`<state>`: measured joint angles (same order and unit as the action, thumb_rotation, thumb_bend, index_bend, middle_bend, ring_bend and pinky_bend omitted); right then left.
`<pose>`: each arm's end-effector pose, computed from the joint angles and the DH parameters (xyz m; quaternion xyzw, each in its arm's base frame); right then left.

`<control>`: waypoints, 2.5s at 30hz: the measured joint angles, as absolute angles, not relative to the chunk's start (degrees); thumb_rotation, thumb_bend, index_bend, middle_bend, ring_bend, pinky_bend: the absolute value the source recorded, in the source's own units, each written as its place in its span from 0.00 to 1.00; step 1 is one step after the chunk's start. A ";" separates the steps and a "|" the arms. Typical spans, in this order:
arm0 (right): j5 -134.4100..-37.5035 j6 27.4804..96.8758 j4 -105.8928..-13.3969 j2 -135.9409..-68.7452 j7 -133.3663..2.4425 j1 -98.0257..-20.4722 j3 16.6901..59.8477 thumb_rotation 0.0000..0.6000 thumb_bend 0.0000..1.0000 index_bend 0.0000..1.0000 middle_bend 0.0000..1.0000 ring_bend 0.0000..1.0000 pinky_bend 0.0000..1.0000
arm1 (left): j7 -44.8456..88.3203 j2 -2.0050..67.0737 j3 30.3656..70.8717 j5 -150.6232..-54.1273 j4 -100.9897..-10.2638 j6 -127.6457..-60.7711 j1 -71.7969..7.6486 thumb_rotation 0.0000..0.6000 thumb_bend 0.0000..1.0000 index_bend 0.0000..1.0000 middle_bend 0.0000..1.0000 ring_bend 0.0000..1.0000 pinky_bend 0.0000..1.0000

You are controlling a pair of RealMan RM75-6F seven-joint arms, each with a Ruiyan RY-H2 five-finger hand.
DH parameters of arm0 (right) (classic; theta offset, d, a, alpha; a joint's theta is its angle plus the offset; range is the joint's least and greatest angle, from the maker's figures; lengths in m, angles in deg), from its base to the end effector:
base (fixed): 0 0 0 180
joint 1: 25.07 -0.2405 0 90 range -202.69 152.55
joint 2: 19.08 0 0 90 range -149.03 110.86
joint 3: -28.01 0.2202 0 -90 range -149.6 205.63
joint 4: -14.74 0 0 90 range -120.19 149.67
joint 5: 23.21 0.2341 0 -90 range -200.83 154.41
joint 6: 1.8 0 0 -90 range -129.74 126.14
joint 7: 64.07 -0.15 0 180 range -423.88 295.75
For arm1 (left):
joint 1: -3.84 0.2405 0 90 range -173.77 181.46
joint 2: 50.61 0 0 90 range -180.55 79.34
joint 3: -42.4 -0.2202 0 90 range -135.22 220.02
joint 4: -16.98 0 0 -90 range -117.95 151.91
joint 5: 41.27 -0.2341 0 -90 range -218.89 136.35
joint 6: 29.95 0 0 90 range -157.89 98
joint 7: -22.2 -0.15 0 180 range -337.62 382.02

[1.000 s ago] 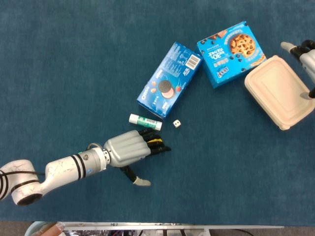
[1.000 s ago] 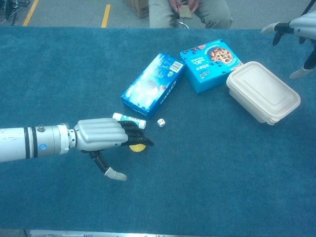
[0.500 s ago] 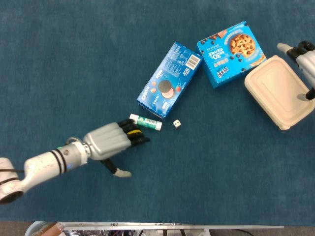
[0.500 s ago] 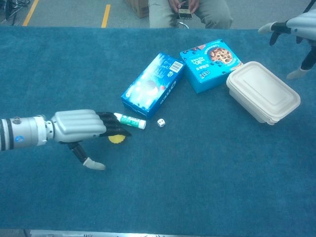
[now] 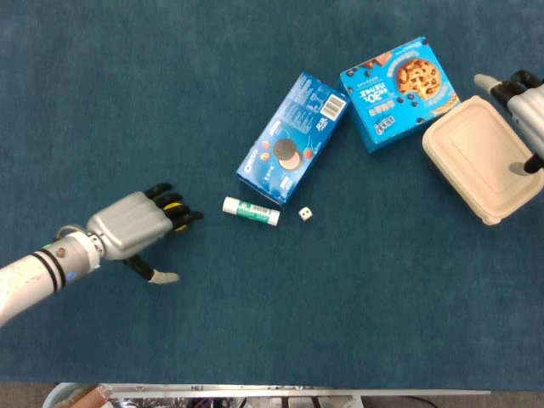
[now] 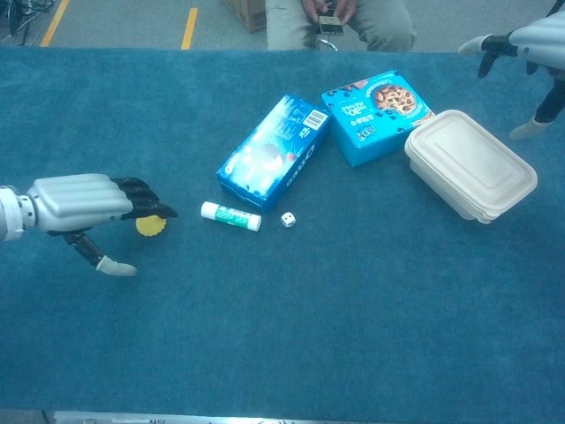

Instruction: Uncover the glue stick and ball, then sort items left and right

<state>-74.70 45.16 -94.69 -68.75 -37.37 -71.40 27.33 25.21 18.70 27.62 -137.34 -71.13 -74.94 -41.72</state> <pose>-0.1841 -0.3113 0.0923 0.7856 -0.3509 0.1767 0.4781 -0.2215 0.2475 -0.0147 -0.9105 -0.2911 -0.1725 0.2376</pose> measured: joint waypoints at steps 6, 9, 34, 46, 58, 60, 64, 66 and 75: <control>-74.67 45.34 -94.74 -68.74 -37.44 -71.21 27.60 1.00 0.01 0.09 0.27 0.15 0.33 | 24.83 16.97 27.82 -135.60 -70.53 -74.76 -40.71 0.32 0.17 0.24 0.15 0.06 0.03; -74.73 45.38 -94.74 -68.64 -37.67 -71.04 27.72 1.00 0.01 0.09 0.27 0.15 0.33 | 24.37 16.31 28.12 -134.48 -70.20 -74.36 -40.40 0.32 0.17 0.24 0.15 0.06 0.03; -78.94 43.33 -90.84 -68.05 -44.12 -68.41 28.82 1.00 0.01 0.09 0.27 0.15 0.33 | 28.77 18.41 34.78 -136.72 -83.00 -75.10 -42.83 0.25 0.17 0.24 0.12 0.01 0.03; -80.17 42.34 -89.34 -67.59 -46.41 -67.41 29.41 1.00 0.01 0.09 0.27 0.15 0.33 | 23.25 26.44 36.83 -135.12 -80.95 -71.18 -45.01 0.23 0.17 0.22 0.09 0.00 0.00; -80.70 41.87 -88.69 -67.65 -47.22 -66.76 29.74 1.00 0.01 0.09 0.27 0.15 0.33 | 19.86 30.94 38.09 -129.89 -77.66 -66.91 -46.59 0.14 0.17 0.20 0.09 0.00 0.00; -80.73 41.89 -88.69 -67.57 -47.19 -66.67 29.76 1.00 0.01 0.09 0.27 0.15 0.33 | 19.25 31.42 38.20 -128.94 -77.24 -66.58 -46.65 0.12 0.17 0.20 0.09 0.00 0.00; -80.63 41.88 -88.71 -67.45 -47.19 -66.51 29.83 1.00 0.01 0.09 0.27 0.15 0.33 | 18.55 31.73 38.43 -127.51 -76.93 -66.46 -46.61 0.09 0.17 0.20 0.09 0.00 0.00; -80.59 41.84 -88.76 -67.45 -47.16 -66.45 29.85 1.00 0.01 0.09 0.27 0.15 0.33 | 18.34 31.79 38.57 -126.82 -76.86 -66.35 -46.64 0.09 0.17 0.20 0.09 0.00 0.00; -80.42 41.95 -89.12 -67.18 -46.91 -66.26 30.02 1.00 0.01 0.09 0.27 0.15 0.33 | 17.59 32.37 38.64 -124.93 -75.50 -66.15 -46.54 0.09 0.17 0.20 0.09 0.00 0.00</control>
<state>-80.42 41.95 -89.12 -67.18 -46.91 -66.26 30.02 17.59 32.37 38.64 -124.93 -75.50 -66.15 -46.54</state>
